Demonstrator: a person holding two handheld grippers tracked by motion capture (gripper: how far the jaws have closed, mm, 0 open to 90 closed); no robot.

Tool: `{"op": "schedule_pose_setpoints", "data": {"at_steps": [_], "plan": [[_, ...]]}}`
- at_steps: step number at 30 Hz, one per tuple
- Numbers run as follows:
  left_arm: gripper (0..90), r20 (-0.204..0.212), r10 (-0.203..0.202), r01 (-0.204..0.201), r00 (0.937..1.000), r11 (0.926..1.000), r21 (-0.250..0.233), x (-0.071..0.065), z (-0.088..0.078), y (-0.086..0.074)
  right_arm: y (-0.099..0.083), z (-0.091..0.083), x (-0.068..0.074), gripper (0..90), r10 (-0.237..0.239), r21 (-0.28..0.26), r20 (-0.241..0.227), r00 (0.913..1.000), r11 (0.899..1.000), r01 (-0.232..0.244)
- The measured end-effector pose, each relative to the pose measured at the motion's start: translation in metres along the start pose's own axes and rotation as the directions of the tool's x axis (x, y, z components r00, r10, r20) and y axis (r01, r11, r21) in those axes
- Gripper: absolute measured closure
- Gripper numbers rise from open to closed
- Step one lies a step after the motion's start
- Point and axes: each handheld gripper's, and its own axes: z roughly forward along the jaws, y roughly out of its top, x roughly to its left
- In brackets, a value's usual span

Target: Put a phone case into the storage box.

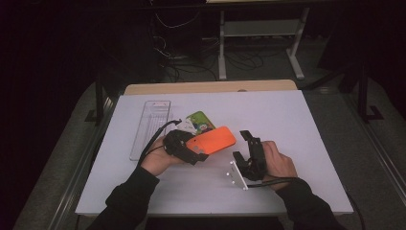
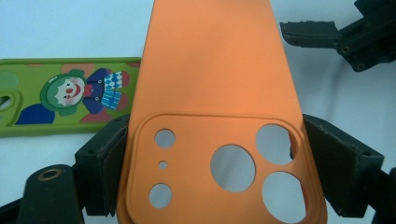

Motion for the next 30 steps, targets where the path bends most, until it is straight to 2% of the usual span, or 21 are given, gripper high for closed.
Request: {"op": "schedule_pose_setpoints", "data": {"at_steps": [1, 3, 4, 6, 7, 10, 14, 15, 16, 17, 18, 19, 20, 22, 23, 25, 28, 29, 30], "plan": [[16.1, 0.001, 0.001, -0.001, 1.0000, 1.0000, 0.003, 0.000, 0.000, 0.000, 0.002, -0.001, -0.001, 6.8, -0.016, 0.003, 0.001, 0.9999, 1.000, 0.016], [16.1, -0.001, 0.032, -0.032, 0.9995, 0.9992, 0.022, 0.001, -0.002, 0.001, 0.004, -0.001, 0.000, 7.2, -0.025, -0.002, 0.008, 0.9997, 1.000, 0.025], [16.1, -0.002, 0.015, -0.015, 0.9999, 0.9998, 0.012, -0.001, -0.001, 0.001, 0.005, -0.001, 0.001, 7.4, -0.031, -0.005, 0.012, 0.9994, 0.999, 0.031], [16.1, 0.005, 0.006, -0.006, 1.0000, 1.0000, 0.001, -0.002, -0.001, 0.002, 0.007, 0.000, 0.003, 7.7, -0.041, -0.014, 0.034, 0.9986, 0.999, 0.042], [16.1, 0.006, 0.032, -0.032, 0.9995, 0.9993, 0.021, 0.000, -0.002, 0.002, 0.007, 0.000, 0.004, 8.1, -0.045, -0.018, 0.034, 0.9984, 0.999, 0.045], [16.1, 0.009, 0.017, -0.018, 0.9998, 0.9998, 0.010, -0.002, -0.001, 0.003, 0.010, 0.001, 0.005, 8.9, -0.056, -0.025, 0.043, 0.9975, 0.998, 0.057], [16.1, 0.009, 0.025, -0.026, 0.9996, 0.9996, 0.012, -0.003, 0.001, 0.003, 0.015, 0.001, 0.008, 10.8, -0.086, -0.043, 0.051, 0.9950, 0.995, 0.088], [16.1, 0.011, 0.029, -0.029, 0.9995, 0.9994, 0.016, -0.004, 0.001, 0.004, 0.016, 0.001, 0.009, 11.7, -0.087, -0.049, 0.059, 0.9944, 0.995, 0.090], [16.1, 0.014, 0.034, -0.035, 0.9993, 0.9992, 0.019, -0.004, 0.001, 0.004, 0.018, 0.001, 0.010, 12.2, -0.065, -0.064, 0.085, 0.9943, 0.995, 0.071], [16.1, 0.015, 0.045, -0.045, 0.9989, 0.9987, 0.022, -0.004, 0.000, 0.004, 0.019, 0.001, 0.010, 12.5, -0.070, -0.067, 0.085, 0.9939, 0.995, 0.076], [16.1, 0.017, 0.029, -0.029, 0.9995, 0.9996, 0.008, -0.006, 0.001, 0.004, 0.021, 0.001, 0.011, 13.0, -0.076, -0.067, 0.085, 0.9935, 0.994, 0.082], [16.1, 0.020, 0.050, -0.050, 0.9986, 0.9985, 0.022, -0.006, 0.000, 0.005, 0.021, 0.001, 0.011, 13.1, -0.076, -0.068, 0.089, 0.9931, 0.994, 0.083], [16.1, 0.022, 0.037, -0.037, 0.9991, 0.9993, 0.009, -0.007, 0.001, 0.005, 0.022, 0.001, 0.012, 13.4, -0.078, -0.070, 0.088, 0.9930, 0.994, 0.085], [16.1, 0.022, 0.046, -0.046, 0.9987, 0.9989, 0.008, -0.008, 0.000, 0.006, 0.023, 0.001, 0.014, 13.8, -0.084, -0.067, 0.088, 0.9925, 0.994, 0.090], [16.1, 0.023, 0.042, -0.042, 0.9989, 0.9991, 0.005, -0.008, 0.000, 0.006, 0.024, 0.001, 0.014, 14.7, -0.089, -0.066, 0.070, 0.9935, 0.993, 0.094], [16.1, 0.026, 0.057, -0.058, 0.9980, 0.9981, 0.020, -0.007, -0.001, 0.006, 0.025, 0.000, 0.015, 17.8, -0.093, -0.063, 0.069, 0.9932, 0.993, 0.098], [16.1, 0.036, 0.045, -0.045, 0.9983, 0.9989, 0.014, -0.009, 0.001, 0.006, 0.026, 0.001, 0.016, 22.3, -0.087, -0.055, 0.068, 0.9939, 0.994, 0.090], [16.1, 0.037, 0.064, -0.065, 0.9972, 0.9976, 0.023, -0.009, 0.001, 0.006, 0.026, 0.001, 0.016, 23.9, -0.091, -0.056, 0.067, 0.9936, 0.994, 0.095], [16.1, 0.039, 0.057, -0.057, 0.9977, 0.9982, 0.017, -0.010, 0.001, 0.006, 0.026, 0.001, 0.017, 25.1, -0.100, -0.056, 0.067, 0.9928, 0.993, 0.104]]}}
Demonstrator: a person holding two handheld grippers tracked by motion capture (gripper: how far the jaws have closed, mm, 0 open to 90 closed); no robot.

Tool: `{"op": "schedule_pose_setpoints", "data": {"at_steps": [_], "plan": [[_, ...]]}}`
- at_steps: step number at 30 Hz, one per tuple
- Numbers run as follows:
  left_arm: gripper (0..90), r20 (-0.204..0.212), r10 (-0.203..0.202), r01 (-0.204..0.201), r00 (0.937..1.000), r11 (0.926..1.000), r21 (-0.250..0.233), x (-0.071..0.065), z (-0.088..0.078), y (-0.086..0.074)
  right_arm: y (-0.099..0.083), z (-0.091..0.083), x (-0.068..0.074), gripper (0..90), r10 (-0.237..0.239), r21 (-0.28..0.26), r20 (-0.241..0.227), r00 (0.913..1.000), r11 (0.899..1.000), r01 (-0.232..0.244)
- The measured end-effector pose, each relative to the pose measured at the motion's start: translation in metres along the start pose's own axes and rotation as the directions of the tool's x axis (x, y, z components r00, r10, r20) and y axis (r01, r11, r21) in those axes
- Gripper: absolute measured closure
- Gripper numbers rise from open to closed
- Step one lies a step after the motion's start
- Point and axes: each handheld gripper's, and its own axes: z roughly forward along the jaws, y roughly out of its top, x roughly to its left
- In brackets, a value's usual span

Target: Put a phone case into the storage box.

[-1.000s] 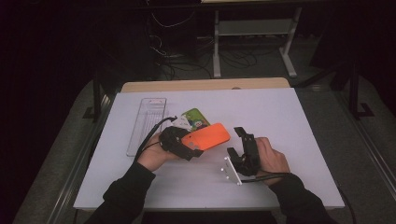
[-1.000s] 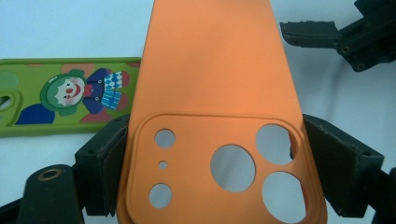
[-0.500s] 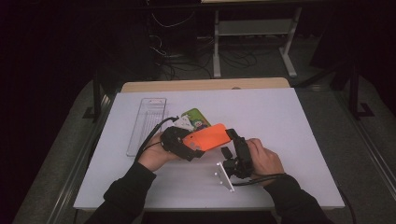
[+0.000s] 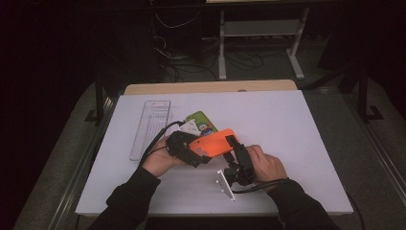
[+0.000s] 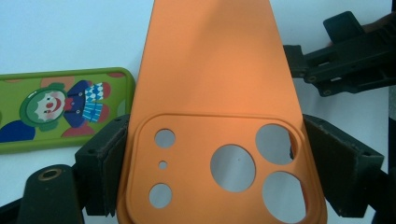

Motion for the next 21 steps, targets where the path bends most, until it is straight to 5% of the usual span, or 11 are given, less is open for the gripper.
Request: {"op": "schedule_pose_setpoints", "data": {"at_steps": [21], "plan": [[16.1, 0.014, 0.023, -0.023, 0.9996, 0.9997, -0.002, -0.0050, 0.0006, 0.0019, 0.0040, -0.0027, 0.0046, 63.9, -0.016, 0.007, -0.061, 0.9980, 1.000, 0.016]]}}
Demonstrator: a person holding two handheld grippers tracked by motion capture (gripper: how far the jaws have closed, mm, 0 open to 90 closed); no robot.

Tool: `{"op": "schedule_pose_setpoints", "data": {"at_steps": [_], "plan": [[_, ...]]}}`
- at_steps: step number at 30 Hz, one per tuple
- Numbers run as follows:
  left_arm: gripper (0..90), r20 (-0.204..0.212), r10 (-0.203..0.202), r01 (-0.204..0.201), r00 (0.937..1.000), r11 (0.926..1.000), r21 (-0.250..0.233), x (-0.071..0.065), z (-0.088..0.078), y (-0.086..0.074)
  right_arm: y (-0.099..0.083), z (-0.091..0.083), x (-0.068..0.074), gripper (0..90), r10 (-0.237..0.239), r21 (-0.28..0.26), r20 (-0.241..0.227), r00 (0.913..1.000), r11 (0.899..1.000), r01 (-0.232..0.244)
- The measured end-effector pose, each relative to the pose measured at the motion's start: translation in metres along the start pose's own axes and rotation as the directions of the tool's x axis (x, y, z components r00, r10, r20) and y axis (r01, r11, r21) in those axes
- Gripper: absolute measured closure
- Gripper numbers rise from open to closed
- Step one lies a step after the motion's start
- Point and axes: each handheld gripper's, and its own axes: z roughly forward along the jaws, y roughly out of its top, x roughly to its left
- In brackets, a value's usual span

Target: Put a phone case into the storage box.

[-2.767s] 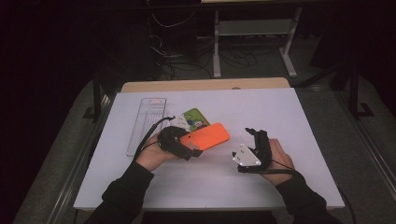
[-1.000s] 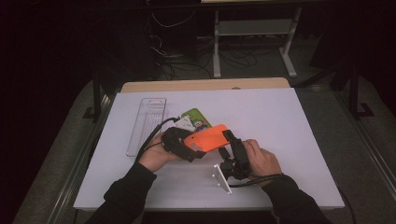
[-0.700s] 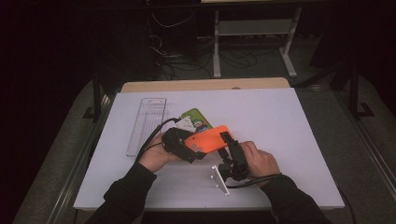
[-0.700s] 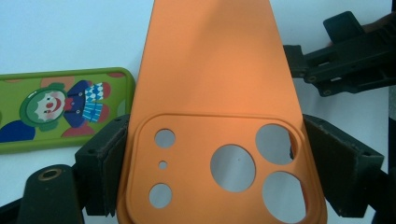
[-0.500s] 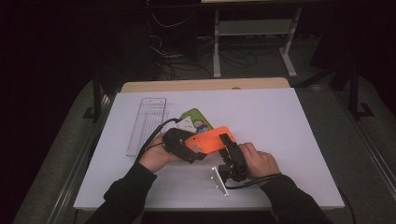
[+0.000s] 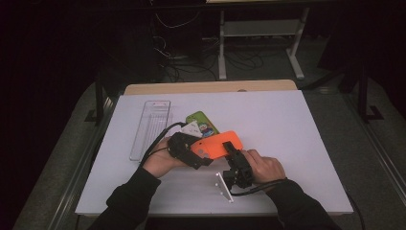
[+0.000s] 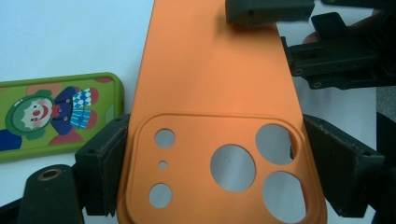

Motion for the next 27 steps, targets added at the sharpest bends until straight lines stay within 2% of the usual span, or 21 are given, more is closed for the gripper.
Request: {"op": "schedule_pose_setpoints", "data": {"at_steps": [4, 5, 8, 13, 15, 27], "plan": [[16.1, 0.001, -0.003, 0.003, 1.0000, 1.0000, -0.003, 0.0000, -0.0002, 0.0000, 0.0011, 0.0000, -0.0001, 70.7, 0.001, -0.005, -0.017, 0.9999, 1.000, -0.001], [16.1, 0.002, 0.008, -0.008, 1.0000, 0.9999, 0.009, 0.0012, -0.0010, 0.0000, 0.0009, 0.0000, -0.0001, 71.5, -0.002, -0.004, -0.017, 0.9999, 1.000, 0.002], [16.0, 0.007, -0.012, 0.012, 0.9999, 0.9999, 0.003, 0.0005, 0.0001, -0.0004, 0.0009, 0.0000, 0.0000, 73.0, -0.009, -0.002, -0.021, 0.9997, 1.000, 0.009], [15.8, 0.025, -0.018, 0.018, 0.9995, 0.9998, 0.000, 0.0023, 0.0000, -0.0004, 0.0019, -0.0009, 0.0007, 77.0, -0.010, 0.004, -0.025, 0.9996, 1.000, 0.010], [15.7, 0.039, -0.041, 0.042, 0.9984, 0.9991, -0.008, 0.0025, 0.0000, -0.0005, 0.0017, -0.0016, -0.0006, 79.2, -0.013, 0.005, -0.022, 0.9997, 1.000, 0.013], [15.0, 0.065, -0.052, 0.053, 0.9965, 0.9984, -0.021, 0.0032, -0.0017, -0.0006, 0.0017, -0.0046, -0.0018, 82.0, -0.001, 0.000, -0.004, 1.0000, 1.000, 0.001]]}}
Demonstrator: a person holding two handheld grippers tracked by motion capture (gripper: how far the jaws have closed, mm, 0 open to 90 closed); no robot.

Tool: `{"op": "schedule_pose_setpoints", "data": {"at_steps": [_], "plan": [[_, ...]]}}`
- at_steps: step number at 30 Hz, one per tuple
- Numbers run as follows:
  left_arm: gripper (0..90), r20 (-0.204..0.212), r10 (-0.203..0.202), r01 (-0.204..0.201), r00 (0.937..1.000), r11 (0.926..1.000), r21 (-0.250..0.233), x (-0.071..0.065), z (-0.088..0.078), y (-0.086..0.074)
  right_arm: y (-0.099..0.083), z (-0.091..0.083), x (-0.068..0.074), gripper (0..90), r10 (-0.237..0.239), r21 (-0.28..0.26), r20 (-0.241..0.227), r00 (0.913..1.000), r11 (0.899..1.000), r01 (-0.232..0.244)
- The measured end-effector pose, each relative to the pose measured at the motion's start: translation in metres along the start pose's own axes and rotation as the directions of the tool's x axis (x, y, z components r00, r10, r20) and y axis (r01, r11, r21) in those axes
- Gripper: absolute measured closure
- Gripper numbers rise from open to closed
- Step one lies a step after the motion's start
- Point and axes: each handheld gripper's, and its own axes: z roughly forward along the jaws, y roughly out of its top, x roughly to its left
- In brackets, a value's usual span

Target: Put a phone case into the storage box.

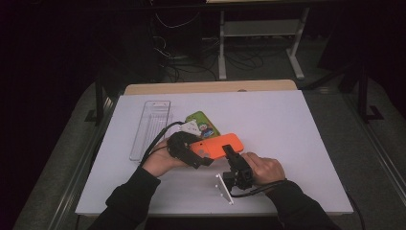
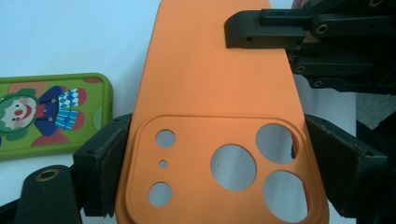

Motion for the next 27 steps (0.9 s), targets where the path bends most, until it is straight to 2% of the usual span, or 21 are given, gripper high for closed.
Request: {"op": "schedule_pose_setpoints", "data": {"at_steps": [5, 6, 9, 10, 12, 13, 14, 16, 17, 18, 19, 23, 27], "plan": [[14.1, 0.016, -0.020, 0.021, 0.9997, 0.9996, -0.021, 0.000, 0.000, -0.002, 0.000, 0.000, -0.001, 82.4, 0.004, -0.006, 0.031, 0.9995, 1.000, -0.004], [13.2, 0.016, -0.011, 0.012, 0.9998, 0.9996, -0.026, 0.000, 0.000, -0.002, -0.001, 0.000, -0.002, 82.8, 0.008, -0.006, 0.033, 0.9994, 1.000, -0.008], [9.3, 0.011, -0.004, 0.004, 0.9999, 0.9992, -0.040, 0.002, -0.003, -0.001, -0.001, 0.001, -0.003, 82.8, 0.009, 0.002, 0.029, 0.9995, 1.000, -0.009], [6.6, 0.018, -0.030, 0.030, 0.9994, 0.9980, -0.056, 0.001, -0.003, -0.001, -0.001, 0.001, -0.003, 82.8, 0.012, 0.003, 0.028, 0.9996, 1.000, -0.012], [0.6, 0.024, -0.027, 0.028, 0.9993, 0.9983, -0.050, 0.002, -0.004, -0.002, -0.001, 0.002, -0.003, 82.6, 0.017, 0.005, 0.025, 0.9995, 1.000, -0.017], [0.0, 0.019, -0.008, 0.009, 0.9998, 0.9991, -0.042, 0.003, -0.006, -0.002, -0.001, 0.002, -0.003, 82.7, 0.018, 0.007, 0.026, 0.9995, 1.000, -0.018], [0.0, 0.023, -0.026, 0.028, 0.9994, 0.9977, -0.061, 0.002, -0.006, -0.003, -0.002, 0.002, -0.003, 82.6, 0.023, 0.010, 0.021, 0.9995, 1.000, -0.023], [0.0, 0.012, -0.009, 0.009, 0.9999, 0.9983, -0.058, 0.004, -0.009, -0.003, -0.002, 0.002, -0.003, 82.5, 0.027, 0.021, 0.013, 0.9995, 0.999, -0.028], [0.0, 0.016, -0.033, 0.034, 0.9993, 0.9968, -0.073, 0.003, -0.010, -0.003, -0.003, 0.003, -0.004, 82.4, 0.025, 0.025, -0.007, 0.9997, 0.999, -0.025], [0.0, 0.012, -0.018, 0.018, 0.9998, 0.9975, -0.068, 0.005, -0.012, -0.004, -0.003, 0.003, -0.004, 82.4, 0.031, 0.029, -0.010, 0.9995, 0.999, -0.031], [0.0, 0.011, -0.027, 0.028, 0.9996, 0.9970, -0.072, 0.006, -0.013, -0.004, -0.004, 0.004, -0.005, 82.4, 0.034, 0.033, -0.014, 0.9993, 0.999, -0.034], [0.0, -0.009, -0.025, 0.024, 0.9996, 0.9968, -0.077, 0.010, -0.019, -0.006, -0.008, 0.007, -0.006, 82.3, 0.072, 0.063, -0.023, 0.9971, 0.996, -0.071], [0.0, -0.016, -0.034, 0.032, 0.9993, 0.9958, -0.086, 0.013, -0.025, -0.007, -0.012, 0.010, -0.011, 82.3, 0.139, 0.098, -0.048, 0.9891, 0.986, -0.134]]}}
